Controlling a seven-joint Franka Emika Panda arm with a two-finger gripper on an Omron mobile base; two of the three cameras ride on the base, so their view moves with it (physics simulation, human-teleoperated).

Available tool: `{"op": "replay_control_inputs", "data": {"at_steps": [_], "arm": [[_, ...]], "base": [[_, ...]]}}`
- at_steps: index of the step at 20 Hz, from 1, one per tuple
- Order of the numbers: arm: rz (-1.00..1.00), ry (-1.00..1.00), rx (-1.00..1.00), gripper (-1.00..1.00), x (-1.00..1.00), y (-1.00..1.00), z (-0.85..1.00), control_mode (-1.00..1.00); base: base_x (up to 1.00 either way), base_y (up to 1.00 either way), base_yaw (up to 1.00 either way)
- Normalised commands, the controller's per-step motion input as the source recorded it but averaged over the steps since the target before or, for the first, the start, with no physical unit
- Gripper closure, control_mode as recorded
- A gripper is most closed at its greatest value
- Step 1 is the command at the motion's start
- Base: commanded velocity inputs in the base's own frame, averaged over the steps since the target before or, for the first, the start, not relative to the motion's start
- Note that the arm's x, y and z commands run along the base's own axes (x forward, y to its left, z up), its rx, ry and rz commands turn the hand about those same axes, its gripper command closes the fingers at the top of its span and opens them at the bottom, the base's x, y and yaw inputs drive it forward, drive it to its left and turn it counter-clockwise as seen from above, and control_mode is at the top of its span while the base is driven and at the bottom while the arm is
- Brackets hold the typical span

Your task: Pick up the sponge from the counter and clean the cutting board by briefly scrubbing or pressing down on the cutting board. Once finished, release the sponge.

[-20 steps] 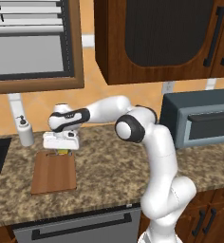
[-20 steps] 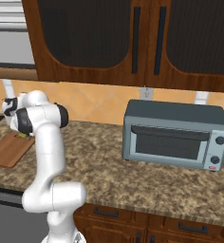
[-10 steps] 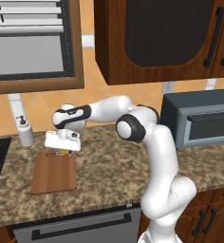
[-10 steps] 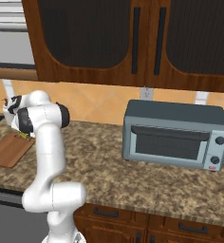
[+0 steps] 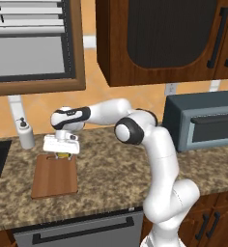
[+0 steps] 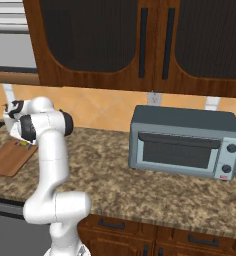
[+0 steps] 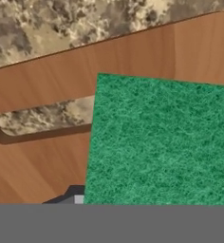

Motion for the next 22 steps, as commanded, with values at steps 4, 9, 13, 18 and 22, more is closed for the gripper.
{"op": "replay_control_inputs", "data": {"at_steps": [4,9,13,18,22], "arm": [[0.03,0.04,0.0,1.0,-1.0,0.2,-0.73,-1.0],[0.03,0.01,0.0,1.0,-1.0,0.14,-0.69,-1.0],[0.0,0.0,0.01,1.0,-1.0,0.13,-0.53,-1.0],[0.0,0.0,0.02,1.0,-1.0,0.19,-0.61,-1.0],[0.0,0.03,0.07,1.0,-1.0,0.16,-0.74,-1.0]], "base": [[0.0,0.0,0.0],[0.0,0.0,0.0],[0.0,0.0,0.0],[0.0,0.0,0.0],[0.0,0.0,0.0]]}}
